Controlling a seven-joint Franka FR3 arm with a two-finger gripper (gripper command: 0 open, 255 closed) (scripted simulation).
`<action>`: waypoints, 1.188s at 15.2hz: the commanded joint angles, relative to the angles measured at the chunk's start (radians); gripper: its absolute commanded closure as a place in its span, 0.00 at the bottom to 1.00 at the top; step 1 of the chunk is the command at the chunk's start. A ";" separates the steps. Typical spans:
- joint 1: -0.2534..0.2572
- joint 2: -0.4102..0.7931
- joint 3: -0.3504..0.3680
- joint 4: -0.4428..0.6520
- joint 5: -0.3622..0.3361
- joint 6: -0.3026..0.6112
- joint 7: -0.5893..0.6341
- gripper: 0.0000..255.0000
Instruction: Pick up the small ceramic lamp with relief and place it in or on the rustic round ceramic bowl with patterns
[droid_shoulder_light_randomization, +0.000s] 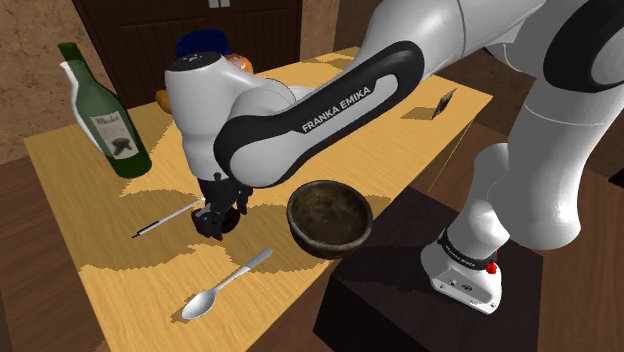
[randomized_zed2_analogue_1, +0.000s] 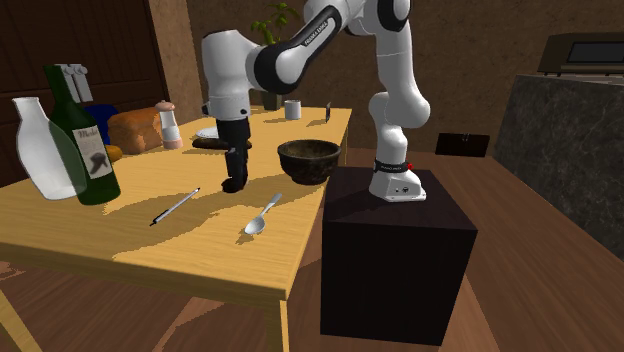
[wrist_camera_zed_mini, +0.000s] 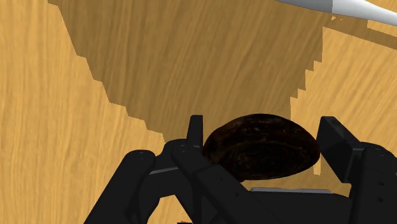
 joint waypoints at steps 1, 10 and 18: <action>-0.002 -0.012 0.000 0.013 0.002 -0.025 -0.002 1.00; -0.004 -0.056 0.002 0.080 0.010 -0.135 -0.004 1.00; -0.005 -0.081 0.003 0.155 0.014 -0.236 -0.004 1.00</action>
